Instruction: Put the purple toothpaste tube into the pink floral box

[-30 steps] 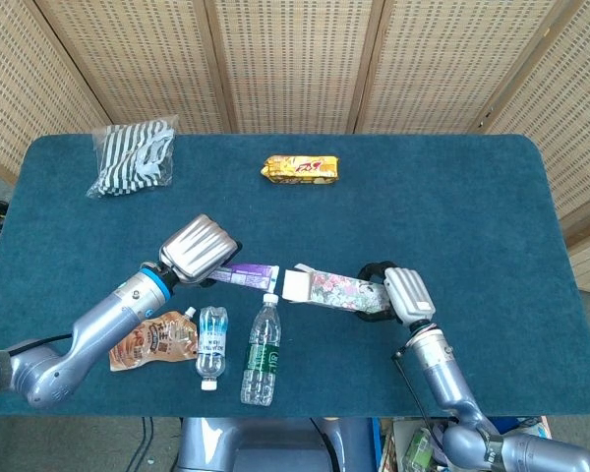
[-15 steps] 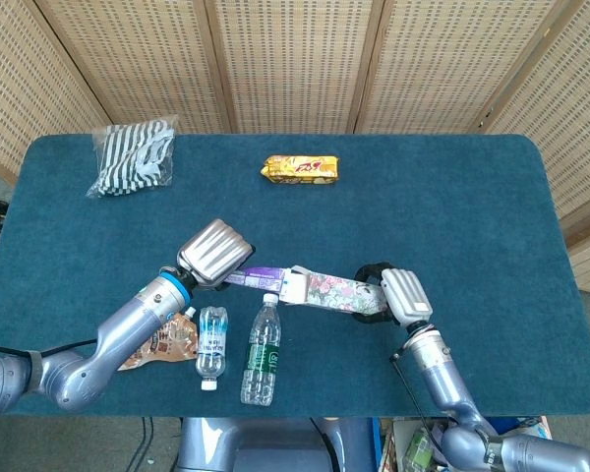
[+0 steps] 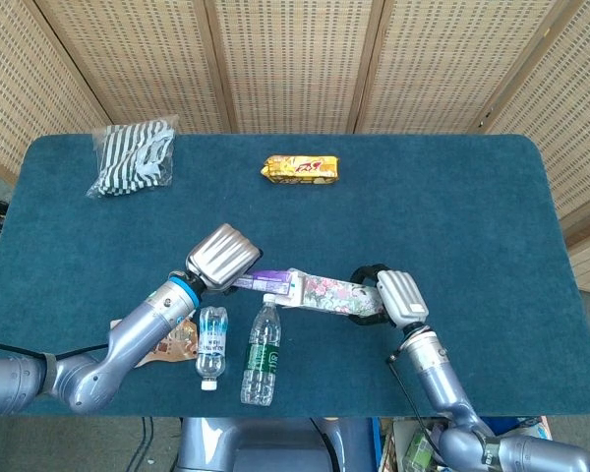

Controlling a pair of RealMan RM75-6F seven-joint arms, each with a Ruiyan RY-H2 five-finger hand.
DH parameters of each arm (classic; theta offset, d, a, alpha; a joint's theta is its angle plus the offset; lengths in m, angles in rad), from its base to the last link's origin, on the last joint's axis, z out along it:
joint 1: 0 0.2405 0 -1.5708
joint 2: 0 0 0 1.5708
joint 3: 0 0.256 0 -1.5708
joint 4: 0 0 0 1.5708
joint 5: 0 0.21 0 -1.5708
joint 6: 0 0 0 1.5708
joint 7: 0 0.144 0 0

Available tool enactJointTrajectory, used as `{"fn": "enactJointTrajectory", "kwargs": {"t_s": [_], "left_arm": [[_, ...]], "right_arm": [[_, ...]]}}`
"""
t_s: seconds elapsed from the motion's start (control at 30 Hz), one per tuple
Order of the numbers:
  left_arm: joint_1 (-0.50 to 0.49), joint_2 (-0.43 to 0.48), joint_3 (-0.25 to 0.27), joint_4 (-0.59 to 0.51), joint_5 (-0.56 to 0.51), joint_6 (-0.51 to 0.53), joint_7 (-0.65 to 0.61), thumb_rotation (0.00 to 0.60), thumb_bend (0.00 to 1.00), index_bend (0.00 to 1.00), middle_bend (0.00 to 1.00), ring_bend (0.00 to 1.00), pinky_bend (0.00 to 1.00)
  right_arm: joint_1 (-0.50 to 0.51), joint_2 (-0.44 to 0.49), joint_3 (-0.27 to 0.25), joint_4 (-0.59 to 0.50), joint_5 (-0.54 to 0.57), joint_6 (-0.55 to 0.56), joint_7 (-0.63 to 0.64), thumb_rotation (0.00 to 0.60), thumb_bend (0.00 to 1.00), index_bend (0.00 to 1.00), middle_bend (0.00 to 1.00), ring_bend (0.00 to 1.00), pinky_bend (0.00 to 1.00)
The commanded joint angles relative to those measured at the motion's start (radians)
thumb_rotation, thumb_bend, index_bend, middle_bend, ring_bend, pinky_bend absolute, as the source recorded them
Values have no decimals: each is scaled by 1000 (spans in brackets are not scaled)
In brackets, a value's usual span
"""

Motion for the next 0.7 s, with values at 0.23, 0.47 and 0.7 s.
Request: {"fn": "enactJointTrajectory", "kwargs": {"t_s": [0.23, 0.47, 0.7], "left_arm": [[-9, -39, 2, 4, -4, 37, 3, 600, 292, 799, 689, 613, 587], [-15, -67, 5, 2, -5, 63, 15, 600, 292, 799, 689, 613, 587], [-20, -110, 8, 8, 1, 106, 44, 600, 292, 799, 690, 613, 587]], "right_arm": [[5, -3, 2, -8, 4, 0, -4, 600, 155, 585, 520, 340, 435], [14, -8, 9, -19, 10, 0, -10, 600, 156, 586, 519, 340, 435], [21, -14, 11, -33, 13, 1, -19, 600, 155, 587, 519, 340, 435]]}}
